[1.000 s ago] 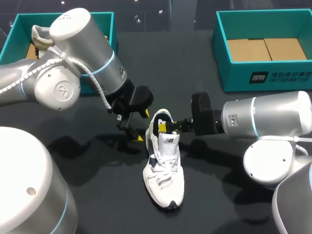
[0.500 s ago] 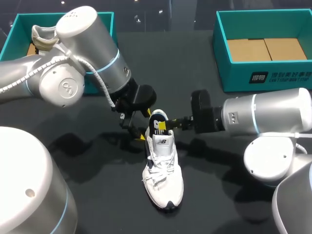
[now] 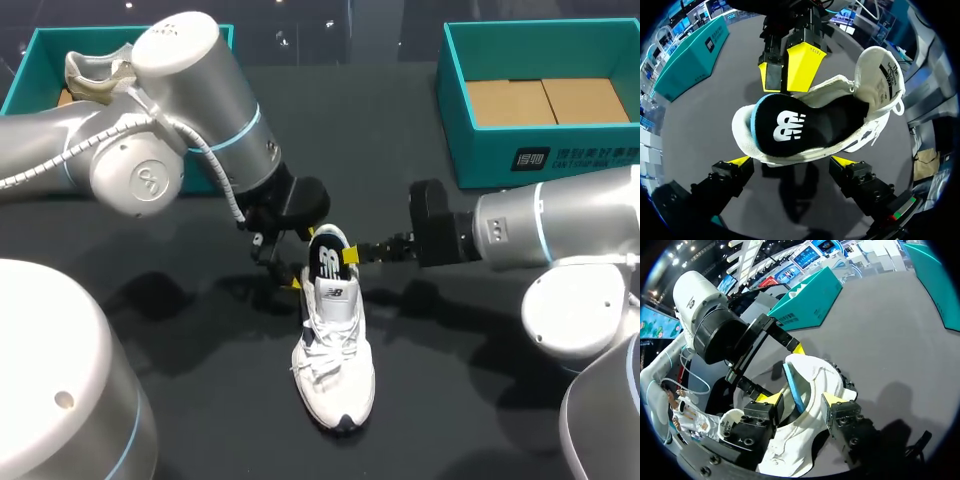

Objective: Take the shoe out of the shoebox, open the shoe tongue, remove and reinsert the insole, then place the shoe into the shoebox

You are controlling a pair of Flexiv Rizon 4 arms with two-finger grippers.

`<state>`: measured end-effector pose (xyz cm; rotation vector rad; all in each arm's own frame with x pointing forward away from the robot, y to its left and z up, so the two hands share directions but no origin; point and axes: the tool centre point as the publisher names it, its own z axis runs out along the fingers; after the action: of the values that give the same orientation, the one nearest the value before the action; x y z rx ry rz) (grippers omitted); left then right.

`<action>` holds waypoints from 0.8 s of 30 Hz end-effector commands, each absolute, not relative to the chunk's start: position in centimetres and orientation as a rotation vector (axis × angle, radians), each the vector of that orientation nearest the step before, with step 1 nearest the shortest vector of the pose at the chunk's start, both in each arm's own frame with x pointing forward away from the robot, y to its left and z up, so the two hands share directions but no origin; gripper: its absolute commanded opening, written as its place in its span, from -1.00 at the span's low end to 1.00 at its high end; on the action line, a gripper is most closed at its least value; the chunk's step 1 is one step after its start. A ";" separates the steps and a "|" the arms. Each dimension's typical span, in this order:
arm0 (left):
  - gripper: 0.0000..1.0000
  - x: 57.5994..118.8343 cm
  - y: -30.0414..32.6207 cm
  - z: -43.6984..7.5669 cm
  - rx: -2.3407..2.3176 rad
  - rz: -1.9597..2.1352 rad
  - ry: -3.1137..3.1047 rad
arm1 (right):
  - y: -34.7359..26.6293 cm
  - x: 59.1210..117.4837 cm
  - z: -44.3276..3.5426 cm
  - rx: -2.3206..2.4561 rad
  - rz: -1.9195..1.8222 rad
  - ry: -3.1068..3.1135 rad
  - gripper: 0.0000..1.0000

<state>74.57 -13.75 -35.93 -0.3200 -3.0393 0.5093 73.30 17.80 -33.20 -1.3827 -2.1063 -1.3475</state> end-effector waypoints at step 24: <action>1.00 76.0 -14.6 -36.1 -0.207 0.437 -3.052 | 15.1 74.1 -32.1 -1.327 -1.258 -2.119 -0.04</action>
<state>76.00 -14.24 -36.11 -0.2064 -3.0498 0.4483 74.24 14.96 -31.99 -1.3208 -2.1171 -1.2577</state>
